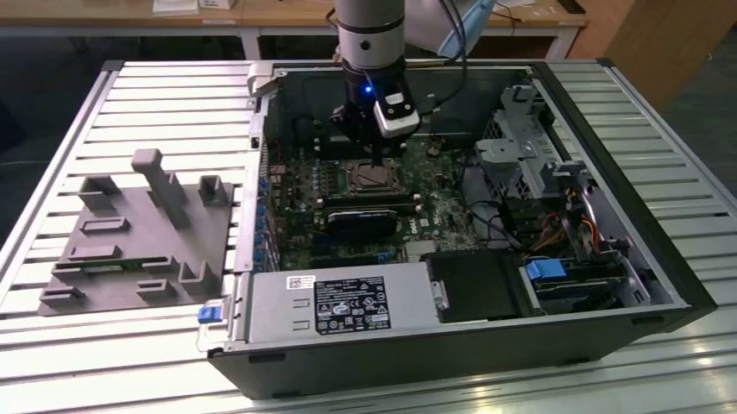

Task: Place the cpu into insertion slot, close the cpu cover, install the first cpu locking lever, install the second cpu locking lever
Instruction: 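Install the second cpu locking lever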

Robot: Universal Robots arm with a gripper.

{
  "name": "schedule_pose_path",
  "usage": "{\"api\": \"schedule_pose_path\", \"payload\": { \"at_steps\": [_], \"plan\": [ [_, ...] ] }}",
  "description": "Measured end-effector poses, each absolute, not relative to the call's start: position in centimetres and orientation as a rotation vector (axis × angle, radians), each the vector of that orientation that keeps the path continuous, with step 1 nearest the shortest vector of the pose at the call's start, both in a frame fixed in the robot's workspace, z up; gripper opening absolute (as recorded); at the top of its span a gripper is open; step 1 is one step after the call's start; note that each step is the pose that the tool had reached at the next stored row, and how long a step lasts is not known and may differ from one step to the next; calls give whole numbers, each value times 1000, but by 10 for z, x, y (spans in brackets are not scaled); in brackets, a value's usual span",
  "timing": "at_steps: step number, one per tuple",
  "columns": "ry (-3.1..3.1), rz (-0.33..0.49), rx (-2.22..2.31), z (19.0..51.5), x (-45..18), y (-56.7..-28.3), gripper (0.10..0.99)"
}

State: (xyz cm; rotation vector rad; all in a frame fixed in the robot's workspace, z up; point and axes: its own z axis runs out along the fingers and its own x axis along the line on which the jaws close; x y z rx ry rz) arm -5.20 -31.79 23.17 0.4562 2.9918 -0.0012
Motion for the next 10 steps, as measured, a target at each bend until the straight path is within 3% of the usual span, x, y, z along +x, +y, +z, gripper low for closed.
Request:
{"api": "schedule_pose_path", "payload": {
  "at_steps": [10],
  "plan": [
    [2992, -1, 456, 232, -52, -327, 102]
  ]
}}
